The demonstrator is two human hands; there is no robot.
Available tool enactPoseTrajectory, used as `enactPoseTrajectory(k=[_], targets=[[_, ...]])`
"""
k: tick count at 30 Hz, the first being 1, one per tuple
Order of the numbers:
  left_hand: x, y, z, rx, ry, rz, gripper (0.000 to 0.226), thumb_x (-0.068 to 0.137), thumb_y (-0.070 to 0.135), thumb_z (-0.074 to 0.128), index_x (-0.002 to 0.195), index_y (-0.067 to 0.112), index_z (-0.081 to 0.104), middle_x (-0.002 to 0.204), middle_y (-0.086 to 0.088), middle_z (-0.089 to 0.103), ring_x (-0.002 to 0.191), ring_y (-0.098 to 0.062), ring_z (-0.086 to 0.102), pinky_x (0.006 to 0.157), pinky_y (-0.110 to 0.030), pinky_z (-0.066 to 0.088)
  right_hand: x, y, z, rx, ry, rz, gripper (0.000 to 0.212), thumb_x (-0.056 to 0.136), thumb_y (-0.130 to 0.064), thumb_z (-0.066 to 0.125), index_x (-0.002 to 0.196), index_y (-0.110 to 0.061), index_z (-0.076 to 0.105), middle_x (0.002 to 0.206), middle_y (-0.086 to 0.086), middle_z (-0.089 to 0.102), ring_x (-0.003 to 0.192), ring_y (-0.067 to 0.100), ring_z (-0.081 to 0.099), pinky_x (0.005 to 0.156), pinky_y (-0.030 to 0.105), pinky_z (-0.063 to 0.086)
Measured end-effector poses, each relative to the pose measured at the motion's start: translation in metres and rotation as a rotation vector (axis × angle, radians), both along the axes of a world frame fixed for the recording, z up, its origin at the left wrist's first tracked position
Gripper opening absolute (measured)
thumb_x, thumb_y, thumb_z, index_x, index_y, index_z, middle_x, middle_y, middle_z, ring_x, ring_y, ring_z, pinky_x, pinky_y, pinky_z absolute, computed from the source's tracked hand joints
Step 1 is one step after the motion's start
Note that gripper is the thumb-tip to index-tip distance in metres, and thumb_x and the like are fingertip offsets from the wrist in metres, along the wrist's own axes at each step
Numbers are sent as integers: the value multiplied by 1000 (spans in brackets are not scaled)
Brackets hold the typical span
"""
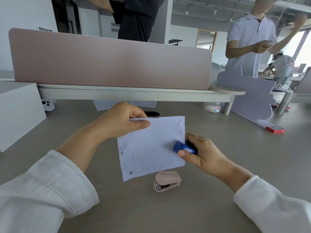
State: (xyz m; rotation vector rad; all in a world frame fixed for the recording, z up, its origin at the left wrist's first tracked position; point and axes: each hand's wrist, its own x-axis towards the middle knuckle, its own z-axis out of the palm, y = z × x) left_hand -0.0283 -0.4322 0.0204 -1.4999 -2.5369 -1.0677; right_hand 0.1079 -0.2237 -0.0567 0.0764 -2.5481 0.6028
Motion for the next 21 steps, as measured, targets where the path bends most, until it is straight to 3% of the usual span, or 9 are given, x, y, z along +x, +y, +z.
enactPoseTrajectory(k=[3,8,11,15,18,21], targets=[[0,-1,0,7,6,-6,19,81,32,64,65,42,60,69,26,63,69,24,54,64,-6,34,0,0,1,20,6,-28,44,67,-65,44,69,-21,42,59,-11,39,56,10,39,51,21,30],[-2,-1,-1,8,1,-12,16,81,33,64,67,42,62,75,25,65,75,23,55,71,-9,37,0,-1,-2,9,35,-22,32,70,-67,43,67,-36,36,59,-14,40,57,7,42,51,18,29],[-5,-2,0,21,2,24,16,81,34,63,67,40,62,74,24,65,69,21,55,65,-13,38,0,-2,-5,-99,68,46,53,73,-80,30,78,-30,49,65,-12,50,61,7,45,55,14,34],[-10,-4,1,63,-21,67,18,82,31,62,66,38,61,67,23,63,59,19,55,59,-15,37,-2,-3,-7,-246,127,86,42,78,-75,28,66,-41,48,58,-19,54,55,7,45,56,16,37],[-16,-4,-1,81,-55,98,17,84,30,60,68,33,63,58,19,63,50,9,52,55,-19,37,-2,-3,-9,-285,116,13,52,75,-79,26,53,-35,43,51,-11,42,52,8,36,53,20,33],[-18,-4,-2,73,-70,121,17,84,29,59,68,28,63,47,21,59,44,4,48,51,-19,35,-2,-3,-9,-310,98,-45,60,75,-76,30,53,-21,33,52,-5,33,50,8,30,50,19,27]])
